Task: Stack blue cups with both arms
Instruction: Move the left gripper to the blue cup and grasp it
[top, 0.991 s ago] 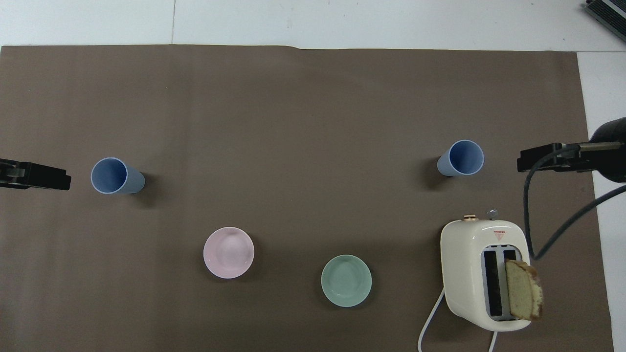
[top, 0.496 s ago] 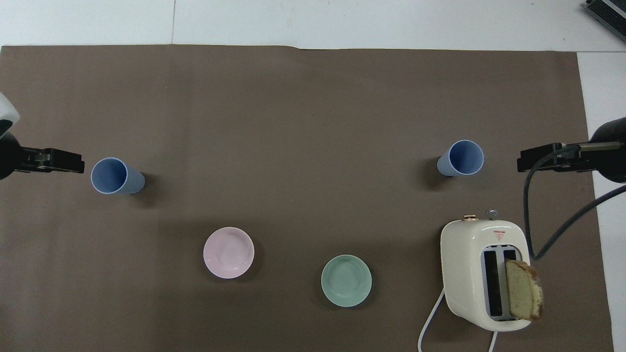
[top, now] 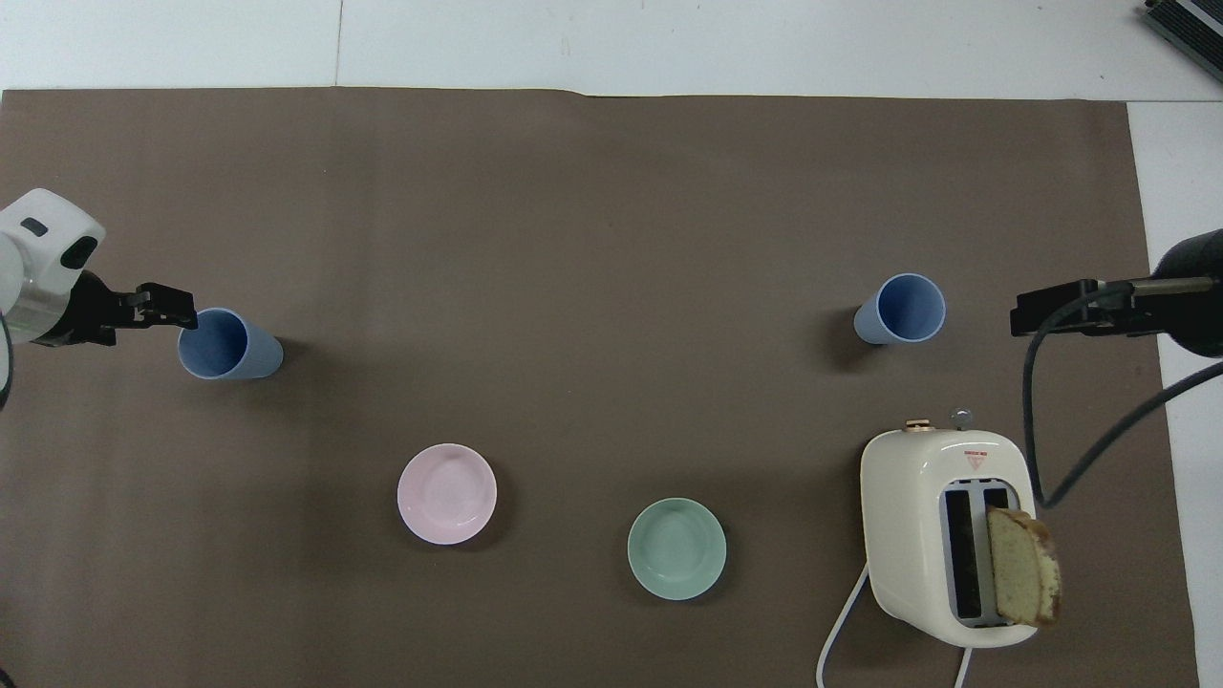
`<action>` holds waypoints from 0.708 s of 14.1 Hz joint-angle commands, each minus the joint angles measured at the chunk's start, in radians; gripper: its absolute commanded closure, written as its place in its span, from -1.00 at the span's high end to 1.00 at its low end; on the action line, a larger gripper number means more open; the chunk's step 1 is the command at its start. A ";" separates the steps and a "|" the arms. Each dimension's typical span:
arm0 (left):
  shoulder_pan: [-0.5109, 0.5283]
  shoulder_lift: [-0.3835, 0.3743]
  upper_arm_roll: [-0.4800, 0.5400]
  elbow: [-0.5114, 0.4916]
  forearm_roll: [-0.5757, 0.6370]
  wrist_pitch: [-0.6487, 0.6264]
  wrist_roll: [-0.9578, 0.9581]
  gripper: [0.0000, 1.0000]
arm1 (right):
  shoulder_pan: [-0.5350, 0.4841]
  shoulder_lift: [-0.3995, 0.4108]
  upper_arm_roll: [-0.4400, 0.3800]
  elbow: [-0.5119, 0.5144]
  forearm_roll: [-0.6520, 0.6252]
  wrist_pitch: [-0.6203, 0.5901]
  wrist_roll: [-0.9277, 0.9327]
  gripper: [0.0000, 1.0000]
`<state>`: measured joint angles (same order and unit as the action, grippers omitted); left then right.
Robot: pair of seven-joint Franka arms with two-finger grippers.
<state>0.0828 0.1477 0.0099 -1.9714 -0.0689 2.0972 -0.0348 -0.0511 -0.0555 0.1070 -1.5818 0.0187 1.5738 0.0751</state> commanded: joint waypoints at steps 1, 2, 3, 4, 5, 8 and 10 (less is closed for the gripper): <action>-0.001 -0.034 -0.008 -0.056 -0.018 0.027 -0.033 1.00 | -0.013 -0.017 0.003 -0.014 0.023 -0.003 0.011 1.00; -0.001 -0.036 -0.008 -0.061 -0.018 0.026 -0.033 1.00 | -0.013 -0.017 0.003 -0.014 0.023 -0.003 0.011 1.00; -0.003 -0.037 -0.007 -0.064 -0.018 0.026 -0.033 1.00 | -0.013 -0.017 0.003 -0.014 0.023 -0.003 0.011 1.00; -0.003 -0.037 -0.008 -0.066 -0.018 0.024 -0.033 1.00 | -0.013 -0.017 0.003 -0.014 0.023 -0.003 0.011 1.00; -0.005 -0.036 -0.007 -0.073 -0.018 0.024 -0.031 1.00 | -0.013 -0.017 0.003 -0.014 0.023 -0.003 0.011 1.00; -0.006 -0.036 -0.008 -0.084 -0.018 0.035 -0.034 0.27 | -0.013 -0.017 0.003 -0.014 0.023 -0.003 0.011 1.00; -0.009 -0.034 -0.008 -0.081 -0.017 0.040 -0.025 -0.99 | -0.013 -0.017 0.003 -0.014 0.023 -0.003 0.011 1.00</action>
<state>0.0826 0.1416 -0.0016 -2.0194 -0.0770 2.1087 -0.0584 -0.0511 -0.0555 0.1070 -1.5818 0.0187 1.5738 0.0751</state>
